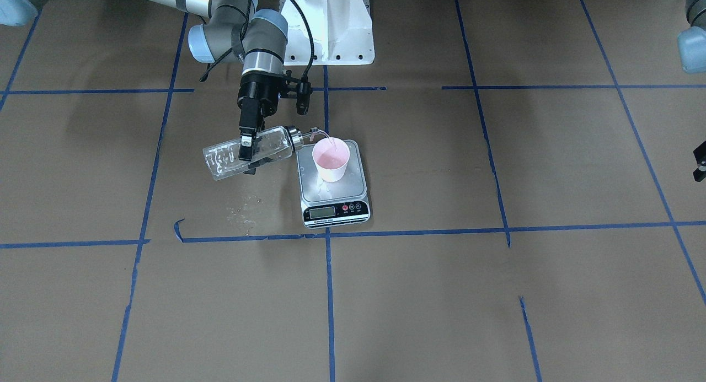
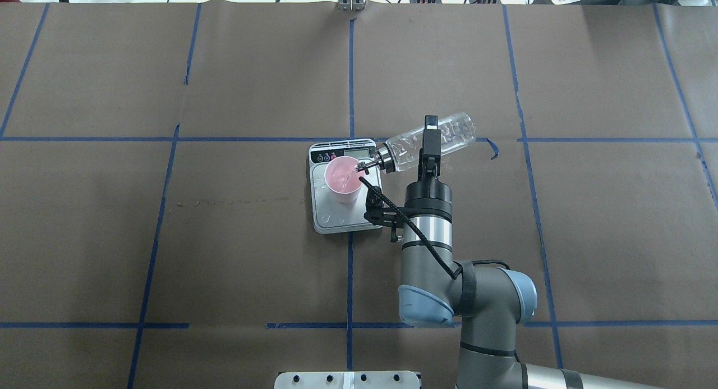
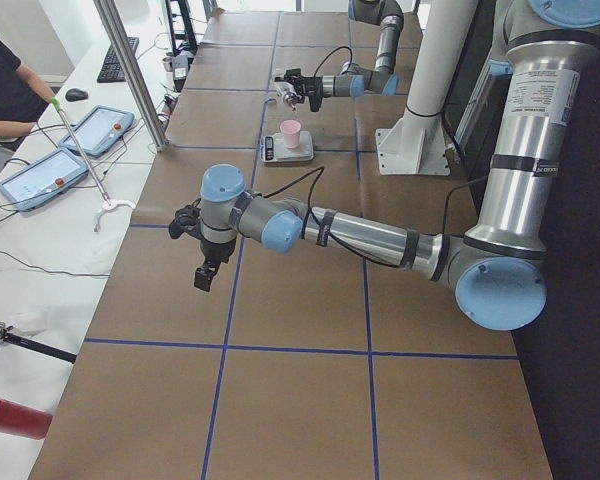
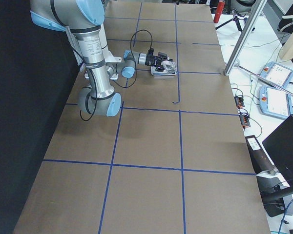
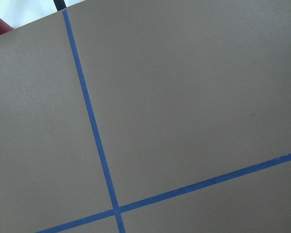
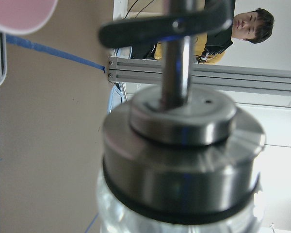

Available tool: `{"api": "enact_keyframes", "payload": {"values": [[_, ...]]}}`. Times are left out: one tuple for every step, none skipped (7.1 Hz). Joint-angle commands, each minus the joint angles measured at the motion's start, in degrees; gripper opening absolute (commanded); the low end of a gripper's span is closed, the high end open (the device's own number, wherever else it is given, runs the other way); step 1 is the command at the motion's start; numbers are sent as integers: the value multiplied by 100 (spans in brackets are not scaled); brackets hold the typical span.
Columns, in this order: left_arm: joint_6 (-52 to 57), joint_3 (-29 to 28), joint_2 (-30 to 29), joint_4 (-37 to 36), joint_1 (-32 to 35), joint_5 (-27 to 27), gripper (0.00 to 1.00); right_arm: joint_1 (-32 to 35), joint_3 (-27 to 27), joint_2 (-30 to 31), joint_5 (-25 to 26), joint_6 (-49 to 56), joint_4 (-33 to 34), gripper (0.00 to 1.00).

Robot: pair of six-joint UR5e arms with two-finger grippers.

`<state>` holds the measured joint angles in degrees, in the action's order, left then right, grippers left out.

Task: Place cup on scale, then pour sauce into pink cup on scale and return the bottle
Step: 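Tilt the sauce bottle with the right gripper to pour into the pink cup, then tilt the bottle upright and carry it back toward its spot with the right gripper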

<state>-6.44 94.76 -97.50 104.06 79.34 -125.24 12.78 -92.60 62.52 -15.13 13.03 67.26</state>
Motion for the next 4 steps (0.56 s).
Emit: {"api": "enact_keyframes", "payload": {"values": [[-7,25,2,0,3,0,100,5,-12,-3,-349,-1069,-11,0],[-7,33,-6,0,3,0,100,31,-47,-3,-594,-1927,-11,0],[-7,33,-6,0,3,0,100,31,-56,14,-701,-2745,-142,0],[-7,33,-6,0,3,0,100,40,-100,92,-885,-3397,-587,0]]}}
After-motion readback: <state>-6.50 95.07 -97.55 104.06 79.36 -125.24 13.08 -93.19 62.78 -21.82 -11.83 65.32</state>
